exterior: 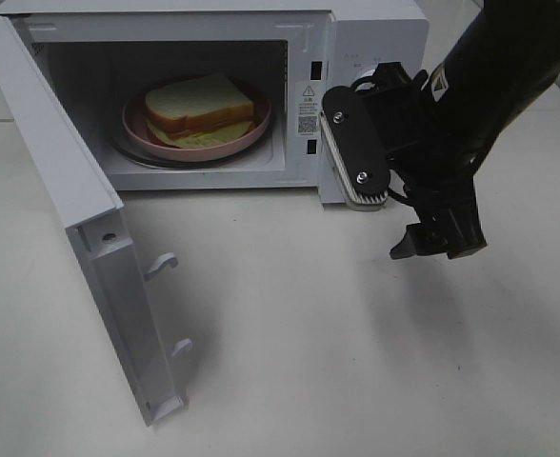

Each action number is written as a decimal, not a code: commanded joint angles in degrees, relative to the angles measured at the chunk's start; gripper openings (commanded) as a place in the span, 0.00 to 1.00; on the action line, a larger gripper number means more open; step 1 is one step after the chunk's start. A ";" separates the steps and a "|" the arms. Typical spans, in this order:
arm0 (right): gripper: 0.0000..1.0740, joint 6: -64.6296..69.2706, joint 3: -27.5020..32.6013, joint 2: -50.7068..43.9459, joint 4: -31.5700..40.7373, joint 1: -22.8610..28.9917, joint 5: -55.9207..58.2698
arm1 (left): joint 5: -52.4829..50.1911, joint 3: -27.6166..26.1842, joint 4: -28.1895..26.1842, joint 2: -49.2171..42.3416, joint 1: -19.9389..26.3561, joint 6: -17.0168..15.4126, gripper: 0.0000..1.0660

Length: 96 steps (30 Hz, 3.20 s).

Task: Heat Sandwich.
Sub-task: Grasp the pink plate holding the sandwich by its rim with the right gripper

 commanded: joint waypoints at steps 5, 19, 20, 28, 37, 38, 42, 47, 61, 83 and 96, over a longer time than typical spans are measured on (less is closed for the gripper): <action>0.89 0.34 -2.86 2.35 -1.60 2.29 -0.34 | -0.57 0.06 -0.34 -0.40 0.23 -0.06 0.92; 0.87 0.29 -12.78 11.92 -1.55 6.13 -3.44 | -0.57 0.06 -0.34 -0.40 0.23 0.00 0.92; 0.86 0.29 -13.58 12.66 -1.49 6.13 -3.78 | -0.57 0.06 -0.34 -0.40 0.23 0.00 0.92; 0.84 -0.06 -20.40 19.08 -1.66 6.13 -5.96 | -0.57 0.06 -0.34 -0.40 0.23 0.00 0.92; 0.83 0.17 -28.76 26.07 -1.66 6.13 -7.96 | -0.57 0.06 -0.34 -0.40 0.23 0.00 0.92; 0.83 0.17 -30.77 27.73 -1.66 6.13 -8.02 | -0.57 0.06 -0.34 -0.40 0.23 0.00 0.92; 0.82 0.23 -33.52 30.31 -1.66 6.13 -8.08 | -0.57 0.06 -0.34 -0.40 0.23 0.00 0.92; 0.82 1.20 -38.96 35.07 -1.43 6.13 -8.02 | -0.57 0.06 -0.34 -0.40 0.23 0.00 0.92; 0.80 5.39 -51.80 44.46 -1.26 6.13 -6.99 | -0.57 0.06 -0.34 -0.40 0.23 0.00 0.92; 0.69 5.56 -59.87 52.71 1.03 7.33 -4.93 | -0.57 0.06 -0.34 -0.40 0.23 0.00 0.92; 0.00 7.73 -59.87 52.77 1.95 7.33 -4.98 | -0.57 0.06 -0.34 -0.40 0.23 0.00 0.92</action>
